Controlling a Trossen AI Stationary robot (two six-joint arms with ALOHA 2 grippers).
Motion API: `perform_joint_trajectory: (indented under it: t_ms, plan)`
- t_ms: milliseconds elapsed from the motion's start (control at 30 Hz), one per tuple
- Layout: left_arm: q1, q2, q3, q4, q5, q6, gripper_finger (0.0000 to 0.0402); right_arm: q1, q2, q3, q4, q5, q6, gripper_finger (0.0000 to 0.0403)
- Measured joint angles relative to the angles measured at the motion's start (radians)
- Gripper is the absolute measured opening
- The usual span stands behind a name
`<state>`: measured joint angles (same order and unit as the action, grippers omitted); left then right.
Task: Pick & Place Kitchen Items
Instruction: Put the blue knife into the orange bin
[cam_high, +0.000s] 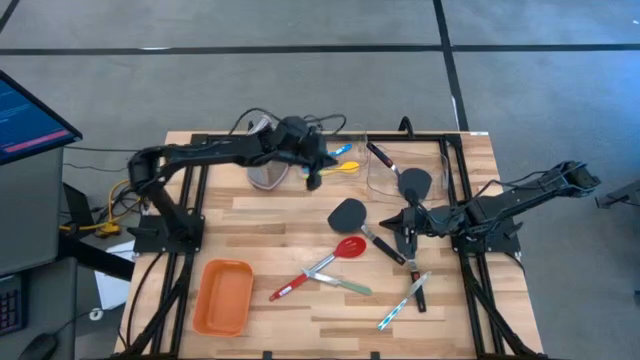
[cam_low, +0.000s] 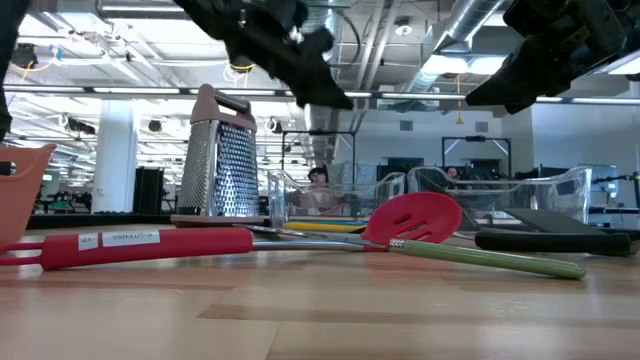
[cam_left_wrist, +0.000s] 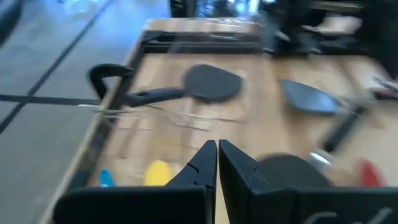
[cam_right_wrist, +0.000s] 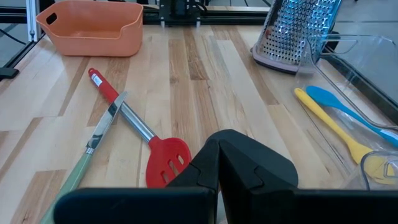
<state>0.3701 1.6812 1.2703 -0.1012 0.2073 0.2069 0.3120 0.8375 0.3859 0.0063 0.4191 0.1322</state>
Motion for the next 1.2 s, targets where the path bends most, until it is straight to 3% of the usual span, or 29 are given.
perform_joint_trajectory:
  t_ms: [400, 700, 933, 1200]
  plan:
    - [-0.259, -0.365, -0.323, 0.007, 0.000, 0.006, 0.0001, 0.000, 0.000, 0.000, 0.001, 0.000, 0.000, 0.0001]
    - [-0.440, -0.595, -0.544, 0.179, 0.000, -0.008, 0.0001, 0.000, 0.000, 0.000, 0.002, 0.000, 0.000, 0.0001]
    - [-0.527, -0.673, -0.633, 0.266, -0.051, -0.013, 0.0001, 0.000, 0.000, 0.000, 0.002, 0.001, -0.011, 0.0001]
    - [-0.535, -0.663, -0.671, 0.307, -0.137, -0.013, 0.0001, -0.019, 0.000, 0.000, 0.089, 0.001, -0.027, 0.0001]
